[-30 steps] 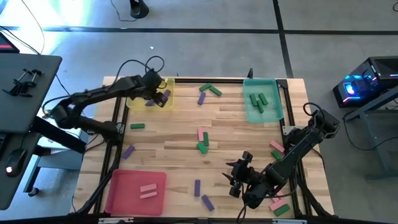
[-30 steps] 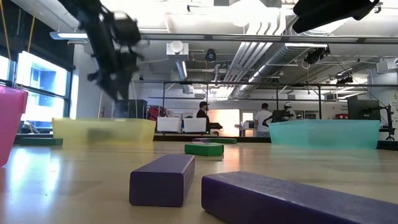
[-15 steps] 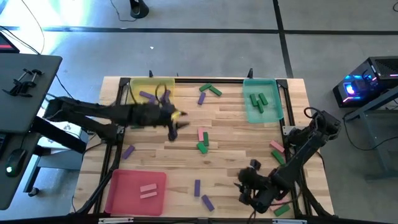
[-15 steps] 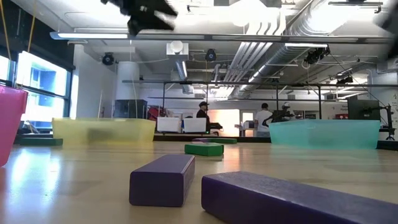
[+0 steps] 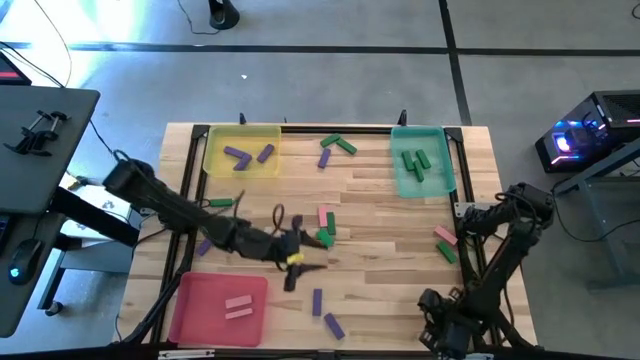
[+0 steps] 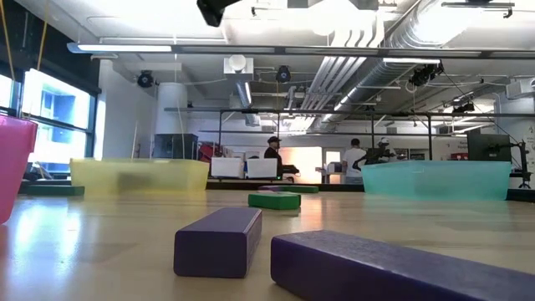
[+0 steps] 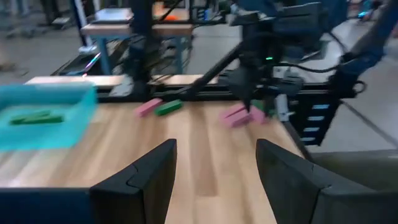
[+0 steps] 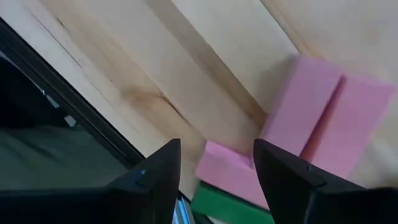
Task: Sort blocks
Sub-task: Put the pink wooden block into the pink bin
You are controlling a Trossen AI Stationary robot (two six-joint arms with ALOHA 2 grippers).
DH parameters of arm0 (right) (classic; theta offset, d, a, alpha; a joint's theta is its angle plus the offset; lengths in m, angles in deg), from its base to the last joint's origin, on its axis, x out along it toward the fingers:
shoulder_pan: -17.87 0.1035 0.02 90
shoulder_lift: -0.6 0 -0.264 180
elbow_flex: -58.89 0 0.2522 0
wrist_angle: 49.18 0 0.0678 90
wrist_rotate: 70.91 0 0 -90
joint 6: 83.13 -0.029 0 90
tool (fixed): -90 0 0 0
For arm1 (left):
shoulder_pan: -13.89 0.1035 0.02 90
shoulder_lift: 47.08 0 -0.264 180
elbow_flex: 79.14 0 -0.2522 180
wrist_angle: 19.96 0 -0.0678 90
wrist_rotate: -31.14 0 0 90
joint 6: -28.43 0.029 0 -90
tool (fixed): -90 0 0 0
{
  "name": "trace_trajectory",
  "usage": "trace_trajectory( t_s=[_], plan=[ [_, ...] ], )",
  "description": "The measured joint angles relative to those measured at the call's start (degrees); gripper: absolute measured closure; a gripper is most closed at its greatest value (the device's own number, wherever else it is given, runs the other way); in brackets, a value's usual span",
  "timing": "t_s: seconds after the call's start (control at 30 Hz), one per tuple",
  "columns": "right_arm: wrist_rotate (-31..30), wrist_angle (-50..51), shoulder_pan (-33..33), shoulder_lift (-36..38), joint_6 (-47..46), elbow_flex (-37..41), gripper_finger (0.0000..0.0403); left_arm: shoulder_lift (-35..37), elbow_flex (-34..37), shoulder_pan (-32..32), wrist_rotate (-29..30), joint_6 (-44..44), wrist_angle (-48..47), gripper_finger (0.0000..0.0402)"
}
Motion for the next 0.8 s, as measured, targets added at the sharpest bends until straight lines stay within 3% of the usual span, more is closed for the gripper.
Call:
trace_trajectory(
  t_s=[0.33,0.53,0.8],
  plan=[
    [0.00,0.69,1.63,0.00,-7.12,2.42,0.0214,-11.35,-0.11,-3.80,-0.12,1.71,18.45,0.0193],
    [-0.37,-4.92,0.81,0.44,-6.50,5.69,0.0214,-14.08,-2.40,-4.79,-0.35,2.95,17.80,0.0193],
    [-7.52,-6.48,-3.94,0.28,3.96,5.62,0.0215,-14.57,-3.34,-4.62,-0.13,2.98,17.97,0.0193]
  ],
)
